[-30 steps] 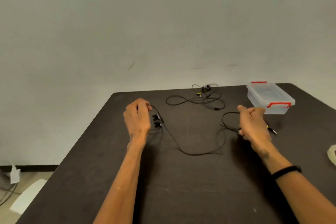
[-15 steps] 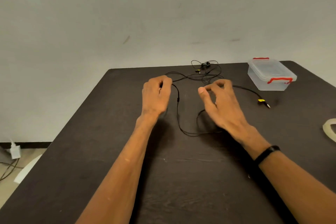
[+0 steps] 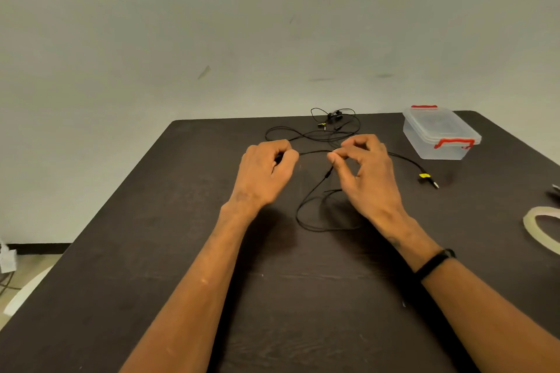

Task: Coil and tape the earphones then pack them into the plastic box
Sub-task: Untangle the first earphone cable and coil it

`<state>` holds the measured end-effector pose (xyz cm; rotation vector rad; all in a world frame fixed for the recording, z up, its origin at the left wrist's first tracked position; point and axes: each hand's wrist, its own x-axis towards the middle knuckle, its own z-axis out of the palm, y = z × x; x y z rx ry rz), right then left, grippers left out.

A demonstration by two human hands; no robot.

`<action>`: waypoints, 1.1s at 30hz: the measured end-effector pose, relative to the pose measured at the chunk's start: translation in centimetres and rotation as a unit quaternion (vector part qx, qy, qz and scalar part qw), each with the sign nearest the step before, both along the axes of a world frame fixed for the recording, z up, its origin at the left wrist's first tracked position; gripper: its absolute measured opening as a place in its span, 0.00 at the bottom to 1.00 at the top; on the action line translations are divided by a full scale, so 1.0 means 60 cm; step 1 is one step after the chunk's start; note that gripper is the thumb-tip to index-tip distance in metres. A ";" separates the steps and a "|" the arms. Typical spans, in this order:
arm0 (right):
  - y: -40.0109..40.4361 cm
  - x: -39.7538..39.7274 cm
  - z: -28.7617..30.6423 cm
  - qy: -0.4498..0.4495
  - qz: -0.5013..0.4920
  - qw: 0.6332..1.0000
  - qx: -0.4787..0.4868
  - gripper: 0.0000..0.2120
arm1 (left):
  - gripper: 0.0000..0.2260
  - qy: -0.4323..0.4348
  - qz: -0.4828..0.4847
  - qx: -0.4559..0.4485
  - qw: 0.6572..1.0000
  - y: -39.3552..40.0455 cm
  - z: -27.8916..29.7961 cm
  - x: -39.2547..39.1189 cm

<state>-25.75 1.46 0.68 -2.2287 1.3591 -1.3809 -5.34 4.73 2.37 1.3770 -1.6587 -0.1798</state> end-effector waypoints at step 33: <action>0.021 0.002 0.036 -0.047 0.022 0.980 -0.192 0.09 | 0.09 0.425 -0.006 0.157 0.891 0.001 0.022 0.042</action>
